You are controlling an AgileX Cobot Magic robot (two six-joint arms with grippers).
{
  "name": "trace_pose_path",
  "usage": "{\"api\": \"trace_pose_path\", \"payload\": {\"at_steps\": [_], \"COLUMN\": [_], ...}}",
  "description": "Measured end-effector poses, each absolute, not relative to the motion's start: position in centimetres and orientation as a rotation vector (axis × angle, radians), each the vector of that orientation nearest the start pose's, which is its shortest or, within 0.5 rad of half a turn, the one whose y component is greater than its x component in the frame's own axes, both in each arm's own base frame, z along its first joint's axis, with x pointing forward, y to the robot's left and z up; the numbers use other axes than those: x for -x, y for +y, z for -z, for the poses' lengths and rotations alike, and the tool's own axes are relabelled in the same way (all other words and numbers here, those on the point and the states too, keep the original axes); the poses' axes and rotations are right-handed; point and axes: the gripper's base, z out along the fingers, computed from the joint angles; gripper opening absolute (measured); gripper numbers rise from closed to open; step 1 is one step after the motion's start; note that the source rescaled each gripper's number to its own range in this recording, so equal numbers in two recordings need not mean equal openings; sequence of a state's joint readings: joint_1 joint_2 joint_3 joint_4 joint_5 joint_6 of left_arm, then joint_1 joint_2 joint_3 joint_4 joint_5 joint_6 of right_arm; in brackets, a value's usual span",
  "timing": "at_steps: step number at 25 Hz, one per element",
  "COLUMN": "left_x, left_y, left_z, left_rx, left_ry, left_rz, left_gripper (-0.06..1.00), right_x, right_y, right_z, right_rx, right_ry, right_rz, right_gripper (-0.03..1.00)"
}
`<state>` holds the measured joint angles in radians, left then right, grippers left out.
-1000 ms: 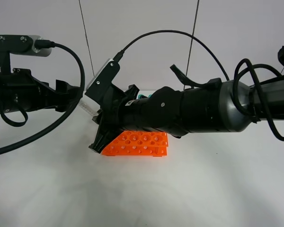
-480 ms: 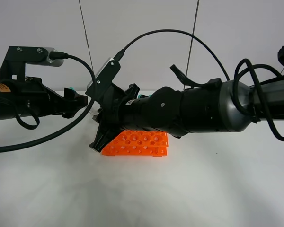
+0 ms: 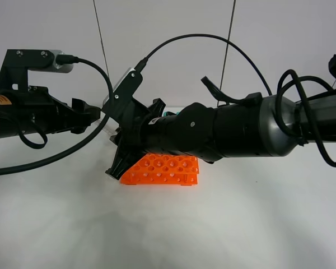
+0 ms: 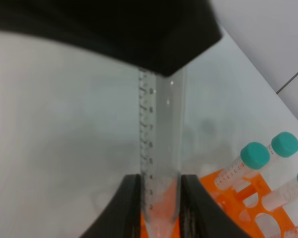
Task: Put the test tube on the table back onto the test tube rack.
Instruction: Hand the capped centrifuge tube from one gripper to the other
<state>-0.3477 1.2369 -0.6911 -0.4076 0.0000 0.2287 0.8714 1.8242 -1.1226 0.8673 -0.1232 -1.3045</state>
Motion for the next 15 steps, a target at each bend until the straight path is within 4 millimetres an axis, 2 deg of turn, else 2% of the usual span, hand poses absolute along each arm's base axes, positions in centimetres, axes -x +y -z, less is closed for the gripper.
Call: {"api": "trace_pose_path", "payload": {"at_steps": [7, 11, 15], "left_x": [-24.67, -24.66, -24.65], "left_y": [-9.0, -9.0, -9.0], "left_z": [-27.73, -27.71, -27.7], "left_rx": [-0.171, -0.173, -0.172], "left_ry": [2.027, 2.03, 2.031], "left_rz": [0.34, 0.341, 0.342], "left_gripper": [0.77, 0.65, 0.61], "right_x": [-26.64, -26.67, -26.68], "right_y": [30.35, 30.33, 30.33], "right_z": [-21.39, -21.42, -21.42], "right_rx": [1.24, 1.238, 1.238], "right_ry": [1.703, 1.7, 1.699], "right_rz": [-0.16, -0.155, -0.154], "right_gripper": [0.0, 0.0, 0.0]}}
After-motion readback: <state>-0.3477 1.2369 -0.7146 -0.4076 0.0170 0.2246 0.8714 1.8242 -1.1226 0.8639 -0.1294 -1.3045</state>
